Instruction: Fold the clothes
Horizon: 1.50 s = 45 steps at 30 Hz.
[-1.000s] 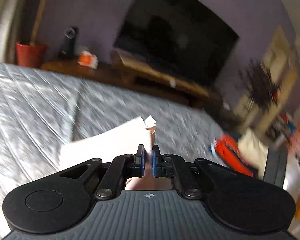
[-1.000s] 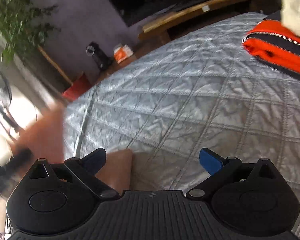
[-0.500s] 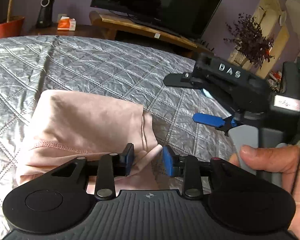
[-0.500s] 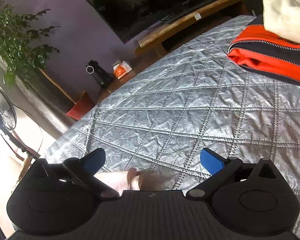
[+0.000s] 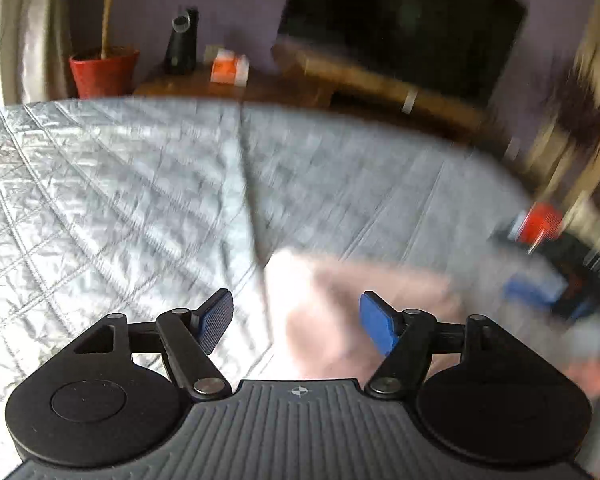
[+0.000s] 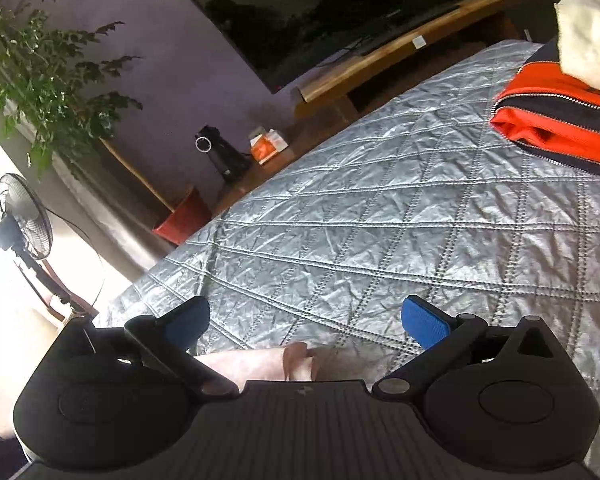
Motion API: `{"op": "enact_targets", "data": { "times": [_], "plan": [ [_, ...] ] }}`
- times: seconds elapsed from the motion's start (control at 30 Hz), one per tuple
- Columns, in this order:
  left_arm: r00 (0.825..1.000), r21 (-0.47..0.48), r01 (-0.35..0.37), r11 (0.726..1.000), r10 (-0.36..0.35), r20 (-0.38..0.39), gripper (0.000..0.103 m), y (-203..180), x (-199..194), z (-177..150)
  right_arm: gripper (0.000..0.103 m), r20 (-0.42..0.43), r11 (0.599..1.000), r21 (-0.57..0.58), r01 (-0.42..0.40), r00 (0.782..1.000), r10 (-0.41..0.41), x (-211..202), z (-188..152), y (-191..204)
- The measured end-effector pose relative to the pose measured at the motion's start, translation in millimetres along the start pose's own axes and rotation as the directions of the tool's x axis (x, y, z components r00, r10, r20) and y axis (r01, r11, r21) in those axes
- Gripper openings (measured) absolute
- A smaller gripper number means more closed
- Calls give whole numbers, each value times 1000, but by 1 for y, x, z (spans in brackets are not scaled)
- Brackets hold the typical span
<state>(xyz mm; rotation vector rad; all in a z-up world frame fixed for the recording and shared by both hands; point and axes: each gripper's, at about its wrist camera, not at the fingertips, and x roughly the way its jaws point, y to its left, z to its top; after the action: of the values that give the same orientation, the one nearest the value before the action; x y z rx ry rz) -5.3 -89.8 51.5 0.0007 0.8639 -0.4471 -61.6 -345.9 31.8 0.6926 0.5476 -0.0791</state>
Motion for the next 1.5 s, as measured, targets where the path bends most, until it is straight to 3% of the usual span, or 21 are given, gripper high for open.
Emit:
{"op": "enact_targets", "data": {
  "times": [0.07, 0.3, 0.47, 0.6, 0.67, 0.73, 0.8, 0.87, 0.97, 1.07, 1.13, 1.23, 1.33, 1.37, 1.43, 1.5],
  "plan": [
    [999, 46, 8, 999, -6, -51, 72, -11, 8, -15, 103, -17, 1000, -22, -10, 1000, 10, 2, -1, 4],
    [1000, 222, 9, 975, -7, -6, 73, -48, -16, -50, 103, -62, 994, -104, -33, 998, 26, 7, -6, 19],
    [998, 279, -40, 959, 28, 48, 77, -54, -26, -47, 103, -89, 994, -112, -13, 996, 3, 10, -8, 19],
    [994, 351, -96, 931, 68, 90, 82, -62, -28, -45, 103, -87, 994, -107, -13, 996, 3, 9, -7, 17],
    [995, 392, -87, 916, 62, 77, 82, -72, -25, -49, 103, -95, 993, -115, -14, 995, 3, 9, -8, 18],
    [998, 425, -48, 904, 22, 65, 75, -82, -25, -52, 103, -92, 993, -119, -17, 996, 6, 8, -8, 18],
    [998, 455, -1, 891, -28, 55, 79, -94, -28, -56, 103, -91, 994, -112, -15, 996, 5, 9, -9, 18],
    [998, 477, 52, 878, -57, -3, 80, -104, -22, -62, 103, -92, 994, -106, -11, 996, 1, 9, -9, 18],
    [994, 456, 103, 884, -76, -78, 79, -109, -15, -70, 103, -89, 994, -109, -10, 996, 0, 8, -9, 17],
    [986, 406, 169, 898, -156, -65, 78, -107, -31, -66, 103, -83, 994, -107, -3, 997, -5, 7, -7, 15],
    [977, 324, 212, 922, -208, -48, 79, -95, -41, -58, 103, -77, 995, -102, -1, 997, -7, 6, -7, 14],
    [977, 205, 210, 956, -210, -23, 82, -68, -44, -49, 103, -63, 995, -100, -14, 998, 8, 3, -5, 13],
    [978, 82, 207, 975, -208, 2, 81, -41, -47, -40, 102, -50, 992, -84, -93, 995, 89, -2, -4, 14],
    [978, 41, 207, 978, -207, 11, 81, -32, -48, -37, 99, -47, 989, -87, -123, 992, 120, -5, -4, 15],
    [977, -60, 213, 975, -211, 39, 81, -8, -51, -34, 79, -51, 978, -160, -133, 991, 126, -12, -7, 24],
    [985, -104, 164, 981, -157, 68, 81, 11, -49, -29, 67, -64, 954, -280, -106, 994, 91, -18, -16, 36]
  ]
}}
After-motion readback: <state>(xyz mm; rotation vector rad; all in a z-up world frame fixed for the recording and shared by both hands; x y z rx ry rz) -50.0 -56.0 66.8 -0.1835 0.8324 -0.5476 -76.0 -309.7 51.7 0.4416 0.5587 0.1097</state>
